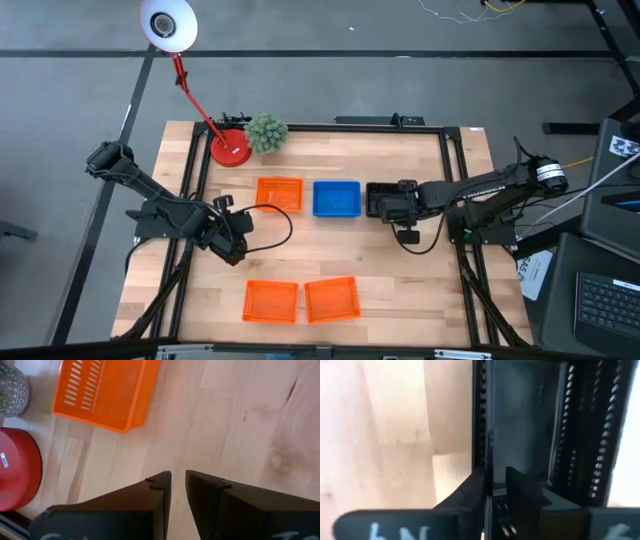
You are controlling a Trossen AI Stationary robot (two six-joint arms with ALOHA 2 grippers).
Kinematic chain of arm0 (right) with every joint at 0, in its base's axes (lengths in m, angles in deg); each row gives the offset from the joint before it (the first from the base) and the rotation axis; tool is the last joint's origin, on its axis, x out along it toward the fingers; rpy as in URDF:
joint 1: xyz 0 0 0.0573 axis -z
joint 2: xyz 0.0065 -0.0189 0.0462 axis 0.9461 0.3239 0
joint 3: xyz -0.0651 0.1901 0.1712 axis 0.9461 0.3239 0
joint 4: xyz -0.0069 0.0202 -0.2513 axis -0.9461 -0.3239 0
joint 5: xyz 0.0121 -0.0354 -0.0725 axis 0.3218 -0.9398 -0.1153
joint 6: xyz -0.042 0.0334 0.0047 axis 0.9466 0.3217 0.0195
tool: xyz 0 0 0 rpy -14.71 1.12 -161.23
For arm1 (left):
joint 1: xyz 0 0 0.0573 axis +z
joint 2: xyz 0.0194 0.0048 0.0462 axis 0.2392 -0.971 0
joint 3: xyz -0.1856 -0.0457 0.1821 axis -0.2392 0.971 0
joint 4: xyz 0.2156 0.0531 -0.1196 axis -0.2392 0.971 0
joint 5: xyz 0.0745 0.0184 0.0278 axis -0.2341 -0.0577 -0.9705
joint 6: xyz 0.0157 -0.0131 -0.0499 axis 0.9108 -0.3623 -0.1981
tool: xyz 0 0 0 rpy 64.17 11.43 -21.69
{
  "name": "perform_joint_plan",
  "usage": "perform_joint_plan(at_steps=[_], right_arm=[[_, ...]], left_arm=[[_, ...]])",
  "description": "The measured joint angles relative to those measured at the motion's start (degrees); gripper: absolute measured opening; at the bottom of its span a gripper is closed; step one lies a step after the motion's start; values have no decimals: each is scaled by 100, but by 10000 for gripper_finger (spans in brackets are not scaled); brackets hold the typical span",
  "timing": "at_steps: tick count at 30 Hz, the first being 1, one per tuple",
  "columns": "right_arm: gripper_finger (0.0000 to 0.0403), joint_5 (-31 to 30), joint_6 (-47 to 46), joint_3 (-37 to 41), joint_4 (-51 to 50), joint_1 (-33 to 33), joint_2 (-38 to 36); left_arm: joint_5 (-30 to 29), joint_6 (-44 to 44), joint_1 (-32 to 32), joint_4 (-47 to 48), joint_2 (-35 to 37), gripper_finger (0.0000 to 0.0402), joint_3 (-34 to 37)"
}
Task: Stack baskets by color
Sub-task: Stack the bottom black bin on the top black bin, then stack the bottom left orange bin on the top orange bin
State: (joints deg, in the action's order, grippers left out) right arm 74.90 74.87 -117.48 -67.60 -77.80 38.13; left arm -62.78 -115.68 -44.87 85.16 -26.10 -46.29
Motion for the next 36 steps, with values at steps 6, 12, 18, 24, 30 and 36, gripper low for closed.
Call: perform_joint_plan(at_steps=[6,12,18,24,30,36], right_arm=[[99,553,-83,-152,-160,-1,0],[103,766,-504,-152,-138,-79,0],[103,1787,-1157,-152,-3,-374,0],[103,3358,-2730,-152,-6,-1036,0],[103,3126,-3284,-152,18,-1729,1],[103,2709,-3487,-152,29,-2219,2]], left_arm=[[2,-9,-1,-35,-2,49,0],[2,3,0,-33,-2,49,0],[-139,-50,0,-230,-2,49,0],[132,438,138,-2888,-18,49,0],[1741,1640,493,-4041,-556,49,-126],[2994,914,504,-3554,-1235,49,-181]])
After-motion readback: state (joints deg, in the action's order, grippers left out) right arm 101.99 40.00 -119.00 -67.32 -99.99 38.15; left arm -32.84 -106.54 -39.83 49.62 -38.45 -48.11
